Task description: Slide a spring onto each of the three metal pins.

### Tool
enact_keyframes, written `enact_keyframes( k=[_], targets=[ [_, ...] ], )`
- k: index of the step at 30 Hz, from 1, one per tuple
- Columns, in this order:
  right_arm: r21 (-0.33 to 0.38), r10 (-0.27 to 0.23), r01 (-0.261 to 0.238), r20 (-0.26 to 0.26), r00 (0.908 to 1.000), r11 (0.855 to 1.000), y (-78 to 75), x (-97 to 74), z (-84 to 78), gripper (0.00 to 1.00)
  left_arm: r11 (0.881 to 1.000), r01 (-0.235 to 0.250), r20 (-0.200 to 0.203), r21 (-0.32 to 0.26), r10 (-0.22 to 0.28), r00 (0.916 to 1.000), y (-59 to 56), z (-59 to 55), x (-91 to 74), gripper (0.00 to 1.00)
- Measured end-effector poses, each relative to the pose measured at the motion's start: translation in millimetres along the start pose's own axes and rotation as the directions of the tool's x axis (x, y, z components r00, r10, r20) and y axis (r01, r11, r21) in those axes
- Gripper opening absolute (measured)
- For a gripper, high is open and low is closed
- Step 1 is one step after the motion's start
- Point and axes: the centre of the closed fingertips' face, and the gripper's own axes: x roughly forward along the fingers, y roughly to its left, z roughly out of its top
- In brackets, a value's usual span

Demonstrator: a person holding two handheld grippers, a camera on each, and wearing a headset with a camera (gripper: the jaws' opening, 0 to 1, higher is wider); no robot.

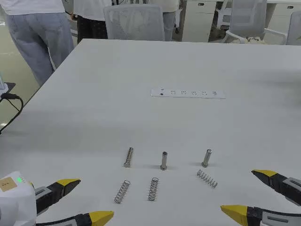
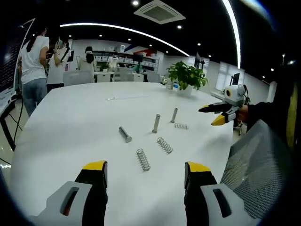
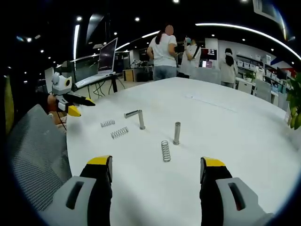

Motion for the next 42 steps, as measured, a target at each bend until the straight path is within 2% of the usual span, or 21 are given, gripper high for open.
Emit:
enact_keyframes(
  k=[42],
  targets=[
    [0.004,-0.016,0.016,-0.008,0.9998,1.000,0.0,-2.9,0.1,0.74,1.000,-0.009,0.002,0.001,0.009,1.0000,2.6,1.2,-0.8,0.59]
  ],
)
